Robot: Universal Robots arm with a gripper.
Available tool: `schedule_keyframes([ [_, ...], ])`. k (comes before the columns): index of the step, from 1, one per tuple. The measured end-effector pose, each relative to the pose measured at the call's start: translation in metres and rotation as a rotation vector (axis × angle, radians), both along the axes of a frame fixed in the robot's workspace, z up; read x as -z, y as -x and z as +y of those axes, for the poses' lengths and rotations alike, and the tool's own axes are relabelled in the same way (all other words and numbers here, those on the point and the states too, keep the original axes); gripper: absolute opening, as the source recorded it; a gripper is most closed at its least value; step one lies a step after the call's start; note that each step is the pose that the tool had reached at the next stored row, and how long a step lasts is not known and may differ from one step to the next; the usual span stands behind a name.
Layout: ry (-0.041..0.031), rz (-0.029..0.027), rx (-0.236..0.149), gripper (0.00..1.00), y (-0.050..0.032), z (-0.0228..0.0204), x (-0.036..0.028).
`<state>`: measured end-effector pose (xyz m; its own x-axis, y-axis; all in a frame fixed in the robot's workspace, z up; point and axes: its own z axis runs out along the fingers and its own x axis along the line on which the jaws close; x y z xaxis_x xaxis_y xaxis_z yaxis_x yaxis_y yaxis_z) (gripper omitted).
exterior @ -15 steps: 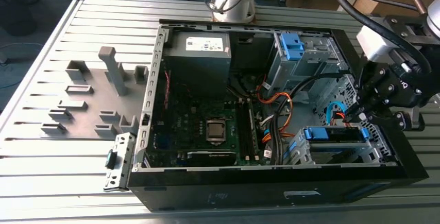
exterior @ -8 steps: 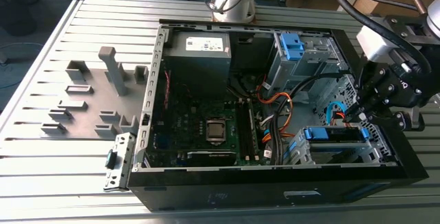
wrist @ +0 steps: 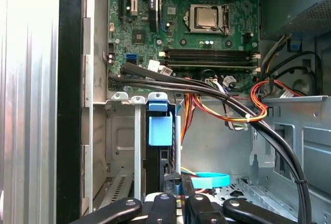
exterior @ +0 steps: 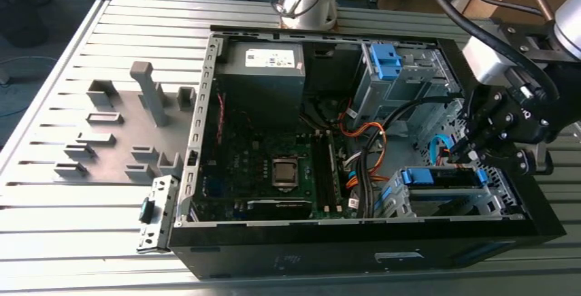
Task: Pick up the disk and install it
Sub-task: 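Insert the second disk wire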
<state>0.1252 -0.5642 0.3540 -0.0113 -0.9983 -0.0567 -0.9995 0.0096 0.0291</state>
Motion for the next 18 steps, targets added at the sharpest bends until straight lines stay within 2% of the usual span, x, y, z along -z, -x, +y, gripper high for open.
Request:
schedule_keyframes([
  [3, 0.0004, 0.0000, -0.003, 0.16, 0.0004, -0.0015, 0.0012],
  [8, 0.0002, 0.0000, -0.003, 0.16, -0.0003, -0.0044, 0.0067],
  [18, 0.0002, 0.0000, -0.003, 0.16, -0.0015, -0.0047, 0.0151],
])
